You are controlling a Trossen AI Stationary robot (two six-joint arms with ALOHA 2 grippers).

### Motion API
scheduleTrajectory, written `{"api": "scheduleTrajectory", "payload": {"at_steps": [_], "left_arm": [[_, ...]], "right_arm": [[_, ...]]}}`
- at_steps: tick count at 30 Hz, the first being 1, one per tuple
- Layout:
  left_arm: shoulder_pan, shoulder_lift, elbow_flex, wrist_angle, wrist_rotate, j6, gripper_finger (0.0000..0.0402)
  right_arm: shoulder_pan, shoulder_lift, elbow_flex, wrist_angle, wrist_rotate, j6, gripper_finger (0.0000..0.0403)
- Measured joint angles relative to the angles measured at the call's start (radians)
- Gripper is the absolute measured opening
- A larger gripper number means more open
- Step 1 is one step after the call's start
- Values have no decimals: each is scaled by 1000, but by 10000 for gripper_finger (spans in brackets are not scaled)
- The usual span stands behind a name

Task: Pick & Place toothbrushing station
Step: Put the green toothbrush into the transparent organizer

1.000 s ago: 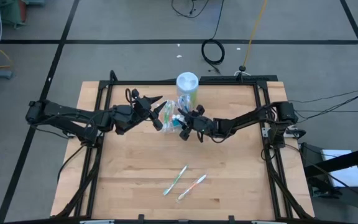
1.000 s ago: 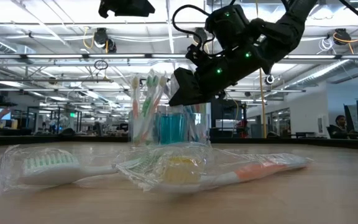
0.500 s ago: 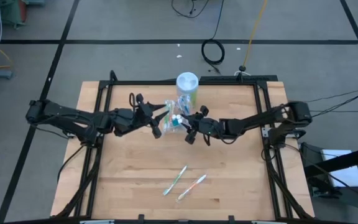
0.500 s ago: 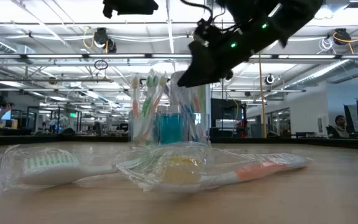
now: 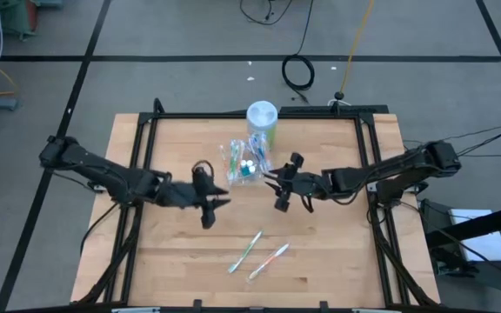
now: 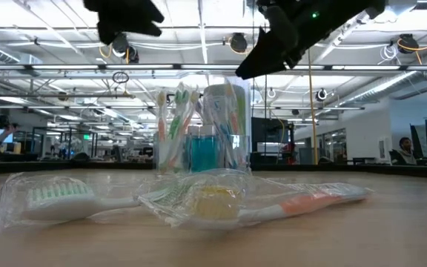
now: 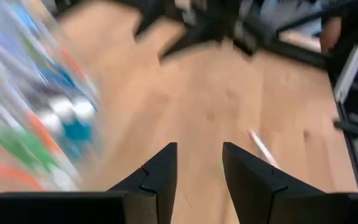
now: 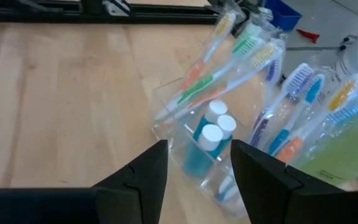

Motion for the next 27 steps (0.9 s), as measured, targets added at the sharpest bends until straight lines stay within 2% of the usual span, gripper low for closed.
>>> {"api": "scheduleTrajectory", "payload": {"at_steps": [8,13,19,22,27], "left_arm": [[-134,215,-1,71,4,-142,134],[-174,330,0,197,22,-232,133],[-213,454,6,361,91,-272,133],[-226,504,63,307,89,-314,133],[-255,602,256,93,71,-311,133]], "right_arm": [[71,0,0,-52,-12,24,170],[128,0,0,-51,-219,90,162],[193,17,-2,-66,-396,17,159],[209,16,-2,-70,-469,9,161],[233,16,-1,-74,-495,11,160]]}}
